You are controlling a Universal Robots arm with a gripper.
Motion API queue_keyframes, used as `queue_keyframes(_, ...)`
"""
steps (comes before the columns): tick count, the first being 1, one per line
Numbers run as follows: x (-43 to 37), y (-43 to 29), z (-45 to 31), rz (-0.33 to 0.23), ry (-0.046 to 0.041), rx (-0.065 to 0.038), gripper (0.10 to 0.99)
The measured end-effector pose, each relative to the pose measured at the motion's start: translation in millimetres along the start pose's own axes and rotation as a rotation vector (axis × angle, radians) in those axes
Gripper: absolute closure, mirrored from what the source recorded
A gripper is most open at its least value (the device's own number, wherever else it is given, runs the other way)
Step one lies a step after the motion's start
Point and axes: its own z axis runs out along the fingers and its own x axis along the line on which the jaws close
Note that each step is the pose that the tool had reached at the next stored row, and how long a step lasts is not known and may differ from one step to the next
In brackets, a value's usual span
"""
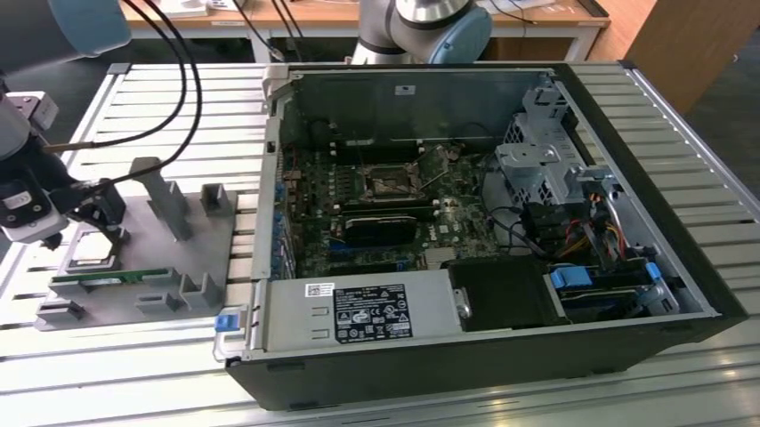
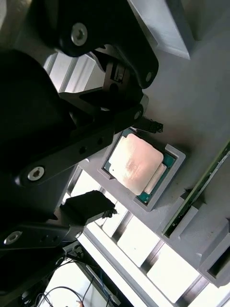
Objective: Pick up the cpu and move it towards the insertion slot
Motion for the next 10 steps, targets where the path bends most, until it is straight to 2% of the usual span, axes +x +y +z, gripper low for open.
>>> queue_keyframes(10, 0.0, -0.2, 9.3, 0.006, -0.0002, 0.0, 0.325)
